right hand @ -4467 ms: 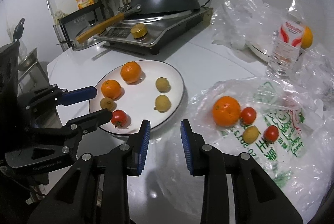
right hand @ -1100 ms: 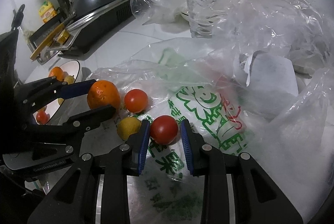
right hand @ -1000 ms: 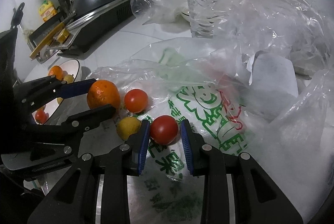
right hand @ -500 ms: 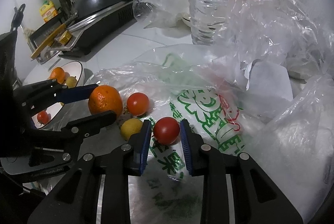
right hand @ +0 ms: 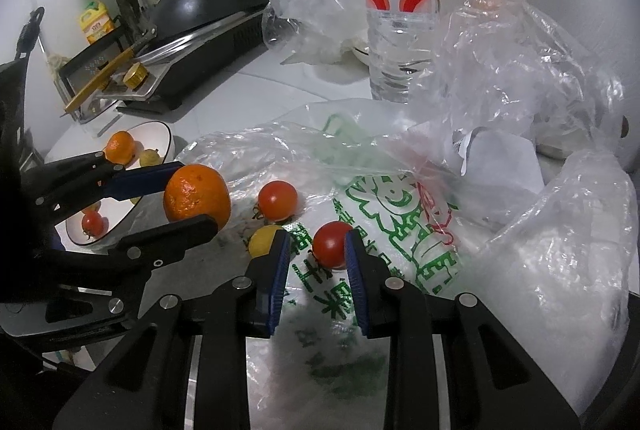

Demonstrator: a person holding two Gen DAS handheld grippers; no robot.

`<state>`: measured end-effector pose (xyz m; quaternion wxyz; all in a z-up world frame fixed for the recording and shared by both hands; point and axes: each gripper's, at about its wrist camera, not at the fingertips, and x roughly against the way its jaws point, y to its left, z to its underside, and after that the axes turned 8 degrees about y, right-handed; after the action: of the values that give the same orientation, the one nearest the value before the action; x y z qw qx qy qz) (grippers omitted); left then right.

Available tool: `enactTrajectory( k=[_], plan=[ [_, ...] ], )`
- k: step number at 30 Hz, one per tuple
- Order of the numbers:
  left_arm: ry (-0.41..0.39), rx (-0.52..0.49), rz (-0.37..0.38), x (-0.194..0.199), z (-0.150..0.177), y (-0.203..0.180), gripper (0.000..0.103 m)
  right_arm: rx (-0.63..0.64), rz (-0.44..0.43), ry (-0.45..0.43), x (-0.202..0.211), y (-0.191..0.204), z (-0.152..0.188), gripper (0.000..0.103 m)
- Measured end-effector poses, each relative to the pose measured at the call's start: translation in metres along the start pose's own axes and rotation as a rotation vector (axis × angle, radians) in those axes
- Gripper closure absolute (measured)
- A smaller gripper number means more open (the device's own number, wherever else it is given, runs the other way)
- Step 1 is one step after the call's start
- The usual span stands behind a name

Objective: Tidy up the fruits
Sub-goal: 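Lift the mandarin with the left gripper while the right gripper closes on the cherry tomato, then carry the mandarin and the cherry tomato with both grippers over the plate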

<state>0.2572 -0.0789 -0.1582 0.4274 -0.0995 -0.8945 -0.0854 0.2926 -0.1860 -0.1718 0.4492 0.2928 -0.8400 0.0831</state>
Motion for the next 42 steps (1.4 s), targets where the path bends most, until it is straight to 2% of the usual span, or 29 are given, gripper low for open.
enactTrajectory(
  k=[5, 13, 22, 28, 42],
  plan=[
    [-0.011, -0.007, 0.005, 0.008, 0.003, -0.003, 0.057, 0.01, 0.015, -0.007, 0.006, 0.005, 0.004, 0.077],
    [-0.023, -0.008, 0.002, 0.019, 0.008, -0.004, 0.057, -0.015, 0.014, -0.013, 0.008, 0.0, 0.006, 0.077],
    [-0.025, 0.012, 0.007, 0.017, 0.006, 0.003, 0.057, -0.03, 0.003, 0.012, -0.007, -0.004, -0.003, 0.077],
    [-0.026, 0.018, 0.019, 0.014, 0.007, 0.007, 0.057, -0.034, 0.04, 0.024, -0.015, -0.006, -0.007, 0.077],
    [-0.051, 0.023, 0.033, 0.022, 0.01, 0.01, 0.057, -0.003, 0.063, 0.06, -0.026, 0.003, -0.006, 0.076]
  ],
)
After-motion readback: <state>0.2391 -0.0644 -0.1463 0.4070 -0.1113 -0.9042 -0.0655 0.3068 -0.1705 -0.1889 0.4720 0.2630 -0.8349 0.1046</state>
